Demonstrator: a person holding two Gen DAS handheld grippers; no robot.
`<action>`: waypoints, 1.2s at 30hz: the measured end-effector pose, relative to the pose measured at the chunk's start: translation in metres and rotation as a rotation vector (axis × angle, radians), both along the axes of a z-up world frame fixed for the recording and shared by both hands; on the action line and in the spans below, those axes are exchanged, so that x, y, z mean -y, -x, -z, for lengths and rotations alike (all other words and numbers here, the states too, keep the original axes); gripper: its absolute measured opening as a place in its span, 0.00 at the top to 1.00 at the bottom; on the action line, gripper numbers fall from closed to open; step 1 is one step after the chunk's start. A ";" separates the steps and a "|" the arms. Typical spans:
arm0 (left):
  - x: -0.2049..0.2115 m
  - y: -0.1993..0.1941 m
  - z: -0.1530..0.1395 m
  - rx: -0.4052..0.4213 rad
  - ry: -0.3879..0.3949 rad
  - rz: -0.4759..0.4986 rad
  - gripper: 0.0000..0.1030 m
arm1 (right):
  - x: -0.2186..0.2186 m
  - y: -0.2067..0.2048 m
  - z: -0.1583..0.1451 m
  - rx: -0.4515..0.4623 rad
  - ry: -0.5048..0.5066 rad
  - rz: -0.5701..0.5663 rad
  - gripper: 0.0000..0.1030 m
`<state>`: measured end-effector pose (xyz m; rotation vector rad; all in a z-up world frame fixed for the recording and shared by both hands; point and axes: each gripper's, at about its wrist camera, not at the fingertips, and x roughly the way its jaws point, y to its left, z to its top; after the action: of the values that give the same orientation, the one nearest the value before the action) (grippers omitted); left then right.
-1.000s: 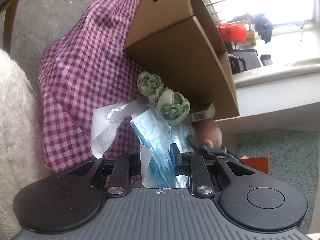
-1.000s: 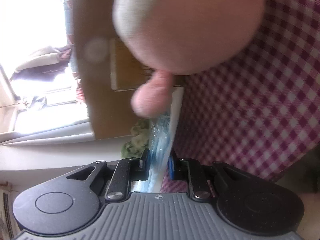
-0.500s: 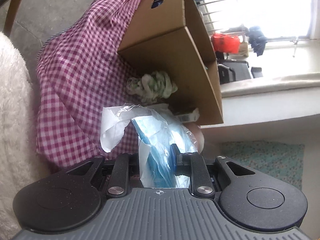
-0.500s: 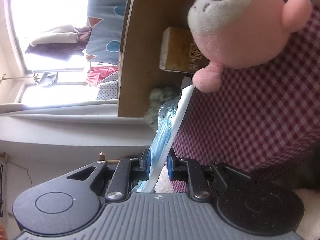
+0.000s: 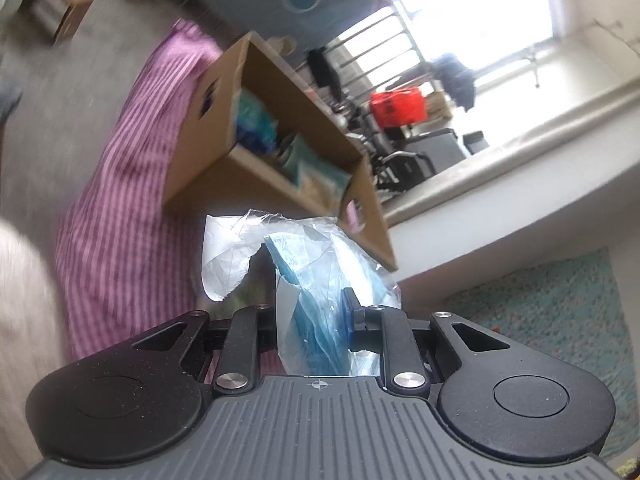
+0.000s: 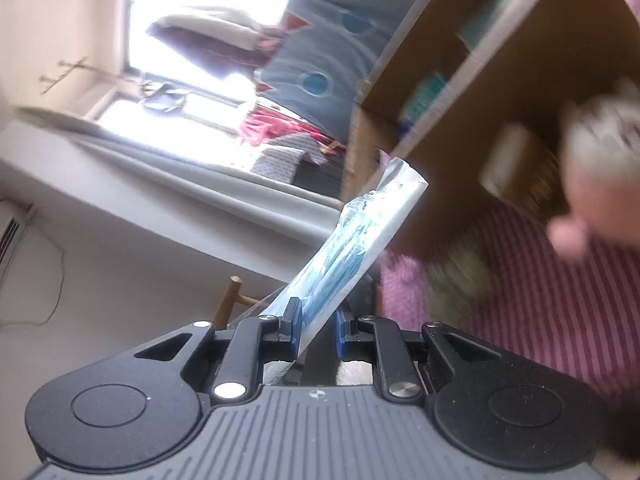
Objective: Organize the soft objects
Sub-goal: 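Carry the face mask bag over the cardboard box and lower it, then open the right gripper to release the mask bag into the box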
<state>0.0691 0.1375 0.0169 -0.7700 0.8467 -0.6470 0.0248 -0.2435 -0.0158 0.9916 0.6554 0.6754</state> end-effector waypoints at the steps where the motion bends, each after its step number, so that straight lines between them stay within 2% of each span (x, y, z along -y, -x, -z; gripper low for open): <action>1: 0.002 -0.005 -0.007 0.023 -0.010 0.004 0.80 | 0.001 -0.003 -0.007 0.024 0.008 0.003 0.82; 5: 0.016 -0.034 -0.035 0.119 -0.054 0.031 0.80 | 0.008 -0.026 -0.032 0.096 0.038 0.017 0.82; 8: 0.032 -0.063 -0.046 0.148 -0.077 0.054 0.80 | 0.022 -0.047 -0.054 0.144 0.079 0.035 0.82; 10: 0.044 -0.087 -0.050 0.158 -0.109 0.067 0.80 | 0.030 -0.069 -0.062 0.134 0.097 0.045 0.82; 14: 0.068 -0.134 -0.048 0.163 -0.214 0.089 0.80 | 0.039 -0.126 -0.056 0.039 0.121 0.061 0.82; 21: 0.103 -0.197 -0.015 0.084 -0.423 0.146 0.80 | 0.045 -0.201 -0.015 -0.177 0.245 0.033 0.82; 26: 0.117 -0.227 0.008 0.011 -0.531 0.197 0.80 | 0.032 -0.235 0.013 -0.330 0.348 -0.035 0.82; 28: 0.120 -0.234 0.013 0.005 -0.568 0.204 0.78 | 0.028 -0.246 0.023 -0.390 0.369 -0.050 0.82; 30: 0.122 -0.238 0.016 -0.002 -0.602 0.201 0.73 | 0.024 -0.255 0.031 -0.447 0.373 -0.060 0.82; 32: 0.121 -0.241 0.018 -0.003 -0.628 0.184 0.61 | 0.022 -0.265 0.034 -0.481 0.373 -0.063 0.82; 36: 0.117 -0.243 0.013 -0.012 -0.584 0.188 0.53 | 0.013 -0.278 0.044 -0.538 0.353 -0.084 0.81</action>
<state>0.3117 0.0205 0.0041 -0.1683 1.0608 -0.5195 0.3028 -0.2569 -0.0599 0.8170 1.2480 0.3400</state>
